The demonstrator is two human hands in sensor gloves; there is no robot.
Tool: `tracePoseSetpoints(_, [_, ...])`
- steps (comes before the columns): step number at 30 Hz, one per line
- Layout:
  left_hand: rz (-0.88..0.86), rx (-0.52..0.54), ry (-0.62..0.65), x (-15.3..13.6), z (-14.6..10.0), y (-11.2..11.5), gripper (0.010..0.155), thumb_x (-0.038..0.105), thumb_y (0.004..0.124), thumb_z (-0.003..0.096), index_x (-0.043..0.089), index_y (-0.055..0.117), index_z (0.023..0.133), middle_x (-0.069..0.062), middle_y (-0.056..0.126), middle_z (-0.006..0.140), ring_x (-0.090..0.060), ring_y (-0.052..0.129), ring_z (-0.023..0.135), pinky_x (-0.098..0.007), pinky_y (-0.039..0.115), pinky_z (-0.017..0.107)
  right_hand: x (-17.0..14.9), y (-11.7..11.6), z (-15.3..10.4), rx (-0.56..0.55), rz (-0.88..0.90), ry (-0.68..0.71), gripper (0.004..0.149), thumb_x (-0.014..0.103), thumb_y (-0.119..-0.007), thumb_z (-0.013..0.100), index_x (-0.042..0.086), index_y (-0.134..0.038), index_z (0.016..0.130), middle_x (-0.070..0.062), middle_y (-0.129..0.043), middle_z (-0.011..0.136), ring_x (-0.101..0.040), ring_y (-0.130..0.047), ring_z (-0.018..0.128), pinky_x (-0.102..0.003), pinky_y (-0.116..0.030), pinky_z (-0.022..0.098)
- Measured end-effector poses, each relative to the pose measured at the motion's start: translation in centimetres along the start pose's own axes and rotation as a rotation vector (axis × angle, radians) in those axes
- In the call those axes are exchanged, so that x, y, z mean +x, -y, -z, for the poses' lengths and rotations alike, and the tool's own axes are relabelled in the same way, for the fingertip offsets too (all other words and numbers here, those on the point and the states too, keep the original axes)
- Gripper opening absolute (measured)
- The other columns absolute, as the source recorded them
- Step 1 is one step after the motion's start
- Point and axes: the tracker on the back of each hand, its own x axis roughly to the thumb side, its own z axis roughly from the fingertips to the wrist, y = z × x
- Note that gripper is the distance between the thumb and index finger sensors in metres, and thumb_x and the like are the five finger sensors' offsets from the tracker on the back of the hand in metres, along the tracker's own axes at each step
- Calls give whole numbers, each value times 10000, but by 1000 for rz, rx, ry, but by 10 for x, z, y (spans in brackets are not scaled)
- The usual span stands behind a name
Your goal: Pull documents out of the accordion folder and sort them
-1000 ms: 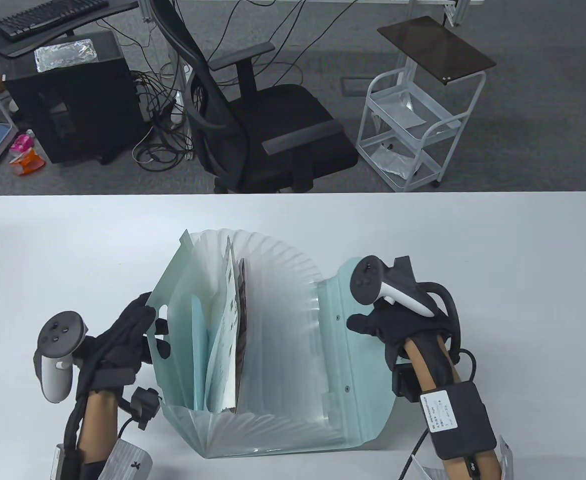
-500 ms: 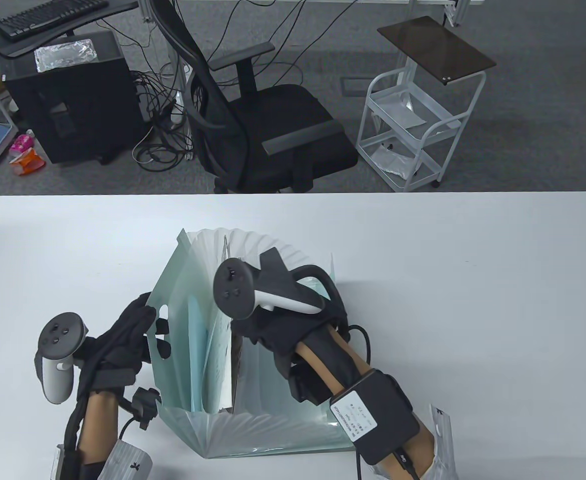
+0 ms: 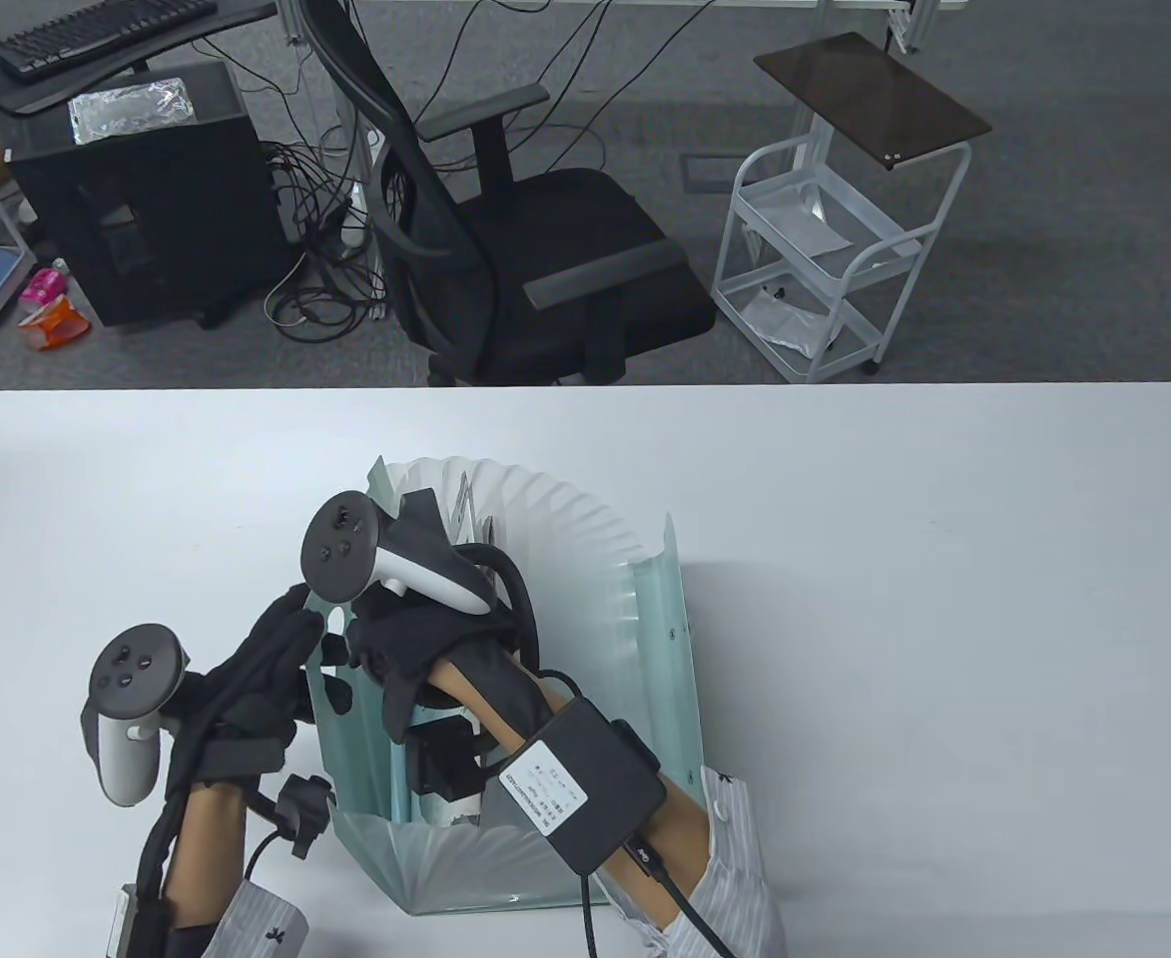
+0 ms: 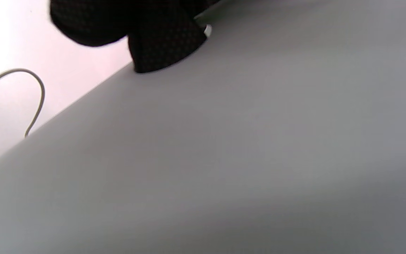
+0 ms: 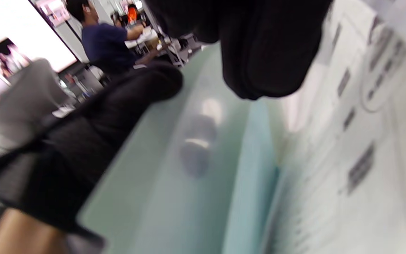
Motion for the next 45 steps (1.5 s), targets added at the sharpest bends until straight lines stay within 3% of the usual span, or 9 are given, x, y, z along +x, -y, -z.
tracePoseSetpoints(4, [-5, -2, 0, 0, 0, 0, 663, 511, 513, 685, 69, 430, 1171, -230, 755, 943, -200, 989, 516, -466, 798, 442, 1, -18, 19, 125, -199, -29, 468, 191, -640, 487, 55, -559, 927, -249, -715, 914, -319, -947, 670, -331, -895, 493])
tracePoseSetpoints(9, [-7, -3, 1, 0, 0, 0, 661, 511, 512, 686, 70, 429, 1172, -231, 752, 946, -206, 987, 517, -468, 797, 442, 4, -38, 33, 288, -255, -22, 507, 239, -629, 504, 145, -506, 986, -236, -729, 935, -354, -931, 680, -376, -870, 501])
tracePoseSetpoints(13, [-13, -4, 1, 0, 0, -1, 661, 512, 513, 685, 72, 431, 1172, -232, 753, 944, -204, 988, 517, -467, 798, 443, 2, -48, 41, 331, -298, -52, 513, 315, -630, 504, 155, -547, 984, -244, -750, 929, -371, -936, 668, -392, -869, 491])
tracePoseSetpoints(19, [-12, -9, 3, 0, 0, 0, 665, 517, 513, 684, 73, 431, 1172, -230, 753, 945, -203, 987, 518, -468, 797, 444, -6, -54, 46, 361, -304, -79, 558, 356, -625, 498, 54, -559, 962, -266, -708, 944, -391, -904, 695, -411, -850, 507])
tracePoseSetpoints(26, [-12, -12, 5, 0, 0, 0, 667, 517, 515, 684, 71, 430, 1173, -231, 750, 946, -203, 986, 520, -468, 797, 445, -4, -34, 31, 137, -444, -136, 415, 332, -749, 436, 146, -710, 805, -134, -871, 806, -282, -998, 539, -326, -902, 399])
tracePoseSetpoints(34, [-11, -11, 5, 0, 0, 0, 669, 516, 518, 684, 68, 427, 1172, -233, 751, 946, -204, 987, 520, -468, 797, 445, -2, -9, 0, -130, -489, -159, 394, 245, -790, 402, 171, -659, 766, -75, -856, 724, -187, -983, 441, -254, -896, 326])
tracePoseSetpoints(41, [-1, -11, 9, 0, 1, 1, 671, 516, 518, 684, 65, 426, 1171, -233, 751, 945, -202, 987, 519, -467, 798, 444, -13, 32, -48, -358, -374, -126, 386, 230, -765, 411, 178, -633, 770, -82, -834, 732, -191, -965, 452, -262, -888, 334])
tracePoseSetpoints(45, [1, -10, 11, 0, 1, 2, 670, 517, 516, 685, 66, 425, 1172, -233, 750, 946, -201, 986, 521, -467, 798, 444, -31, 63, -87, -564, -273, -143, 383, 222, -757, 416, 182, -625, 774, -82, -826, 740, -198, -959, 461, -268, -885, 343])
